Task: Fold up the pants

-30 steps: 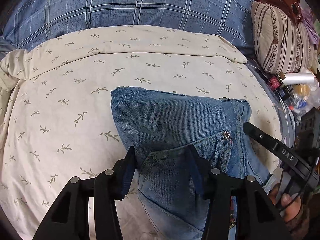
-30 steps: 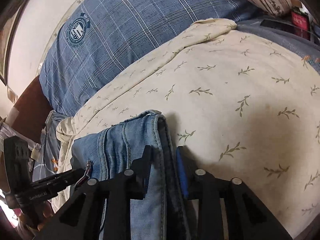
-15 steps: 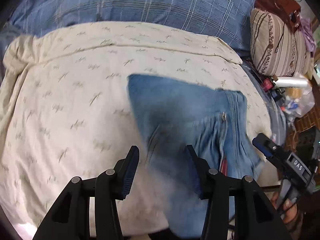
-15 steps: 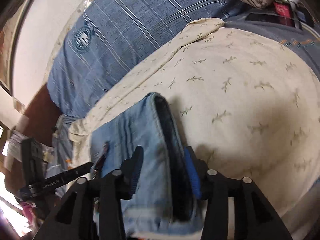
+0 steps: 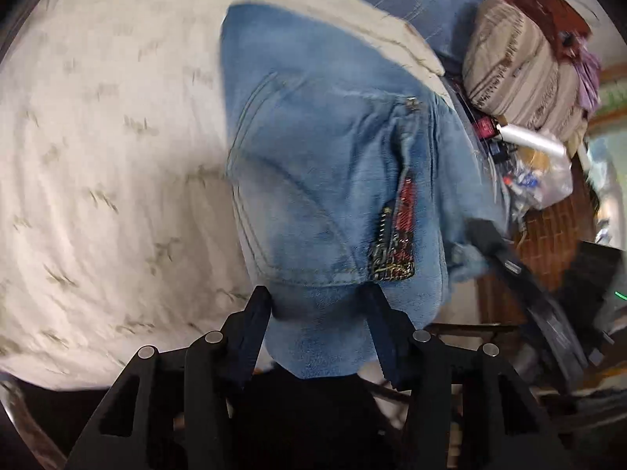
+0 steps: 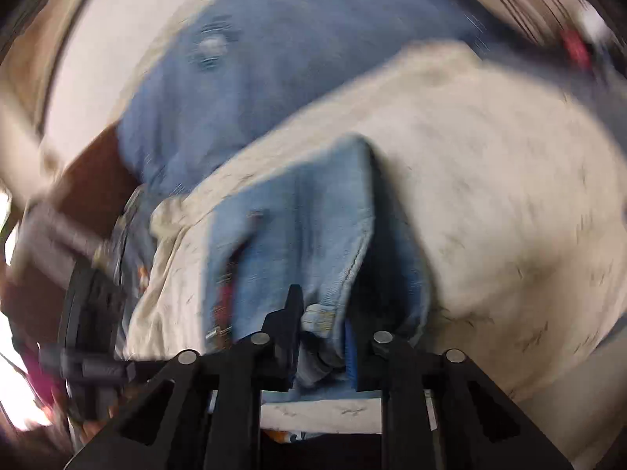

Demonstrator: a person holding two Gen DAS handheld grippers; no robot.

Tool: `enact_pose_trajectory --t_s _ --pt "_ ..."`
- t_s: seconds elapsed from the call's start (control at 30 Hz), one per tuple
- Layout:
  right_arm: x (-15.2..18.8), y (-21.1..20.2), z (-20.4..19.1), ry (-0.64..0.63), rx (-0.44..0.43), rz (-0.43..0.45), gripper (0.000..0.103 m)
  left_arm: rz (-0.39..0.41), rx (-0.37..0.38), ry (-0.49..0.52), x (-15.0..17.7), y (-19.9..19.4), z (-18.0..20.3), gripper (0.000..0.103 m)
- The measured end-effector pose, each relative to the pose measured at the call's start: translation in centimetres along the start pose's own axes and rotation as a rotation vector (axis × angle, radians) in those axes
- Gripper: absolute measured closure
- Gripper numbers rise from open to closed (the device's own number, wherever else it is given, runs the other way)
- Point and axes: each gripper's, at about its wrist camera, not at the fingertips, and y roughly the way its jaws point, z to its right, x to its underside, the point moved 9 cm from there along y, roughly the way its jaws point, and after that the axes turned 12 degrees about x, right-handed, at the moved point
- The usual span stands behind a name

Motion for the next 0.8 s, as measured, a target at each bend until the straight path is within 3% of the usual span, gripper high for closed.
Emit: enact_pose_trajectory --t_s 0.07,0.13,0.17,0.2,0.27,0.33,0.4,0.47,0.53,0.6,0.7,0.8 --pt "0.8 -0.6 -1.3 -0.096 0.054 0.013 0.087 -0.005 -0.049 0.043 0.2 0.4 -0.5 0.053" --pt "2.0 0.9 -0.4 -0.124 0.126 -0.029 0.087 -0.013 -0.064 0.045 0.5 1.0 -1.2 0.052" --pt "3.0 2.4 1.5 -0.093 0.195 -0.079 0.087 -0.023 -0.057 0.046 0.5 1.0 -1.3 0.052" --pt "3.3 2.7 2.4 -0.04 0.199 -0.096 0.083 -0.039 -0.054 0.05 0.6 0.7 -1.3 0.052" --pt "2.9 1.2 3.9 0.161 0.079 -0.078 0.082 -0.055 -0.053 0.105 0.7 -0.6 -1.0 0.06" --pt "2.2 -0.9 4.9 0.256 0.034 -0.029 0.07 -0.049 -0.071 0.219 0.3 -2.7 -0.5 0.063" --pt "2.3 -2.9 5.4 0.32 -0.01 0.003 0.044 -0.015 -0.101 0.324 -1.1 -5.1 0.3 0.063" --pt "3.4 -3.5 4.7 0.369 -0.082 -0.021 0.041 0.04 -0.152 0.43 -3.9 -7.1 1.6 0.058" --pt "5.4 -3.0 3.6 0.404 -0.155 -0.081 0.041 0.08 -0.19 0.524 -6.8 -7.8 3.3 0.041" --pt "6.6 -1.7 1.8 0.418 -0.206 -0.127 0.041 0.085 -0.207 0.586 -9.2 -7.3 5.1 0.036" --pt "7.2 0.1 0.2 0.434 -0.235 -0.164 0.041 0.002 -0.214 0.646 -11.2 -4.4 7.8 0.036" --pt "7.3 1.1 -0.4 0.439 -0.241 -0.179 0.041 -0.146 -0.229 0.736 -12.9 -0.5 8.9 0.036"
